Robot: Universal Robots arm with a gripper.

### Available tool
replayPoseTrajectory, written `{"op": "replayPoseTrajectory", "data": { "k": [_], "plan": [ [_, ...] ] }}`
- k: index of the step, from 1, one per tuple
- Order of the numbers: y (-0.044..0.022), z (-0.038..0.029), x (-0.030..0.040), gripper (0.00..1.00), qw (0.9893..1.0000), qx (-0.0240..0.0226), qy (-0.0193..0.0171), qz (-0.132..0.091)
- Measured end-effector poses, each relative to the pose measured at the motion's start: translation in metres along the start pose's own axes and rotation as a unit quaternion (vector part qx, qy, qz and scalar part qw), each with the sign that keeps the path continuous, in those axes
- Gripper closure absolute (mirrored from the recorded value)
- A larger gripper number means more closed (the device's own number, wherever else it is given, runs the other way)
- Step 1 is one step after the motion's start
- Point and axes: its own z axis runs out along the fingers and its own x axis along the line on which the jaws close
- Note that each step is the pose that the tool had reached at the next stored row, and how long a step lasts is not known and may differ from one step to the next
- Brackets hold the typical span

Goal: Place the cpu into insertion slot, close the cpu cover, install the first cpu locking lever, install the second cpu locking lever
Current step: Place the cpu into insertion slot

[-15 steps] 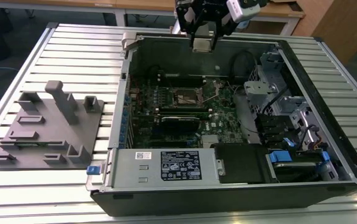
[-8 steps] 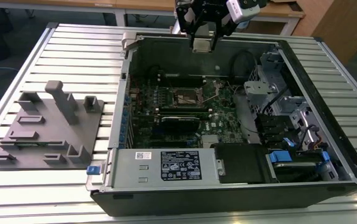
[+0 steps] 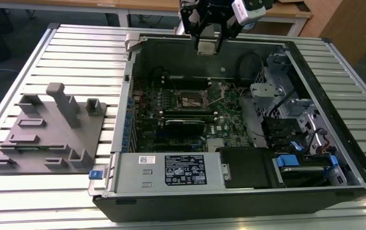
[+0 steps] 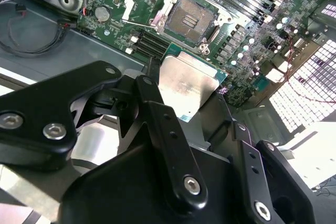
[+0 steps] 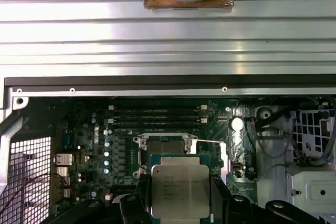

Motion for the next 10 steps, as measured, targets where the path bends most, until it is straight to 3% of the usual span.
{"op": "replayPoseTrajectory", "data": {
  "k": [10],
  "plan": [
    [-0.0001, 0.0014, 0.0, 0.46, 1.0, -0.0001, 0.0, 0.0]
  ]
}}
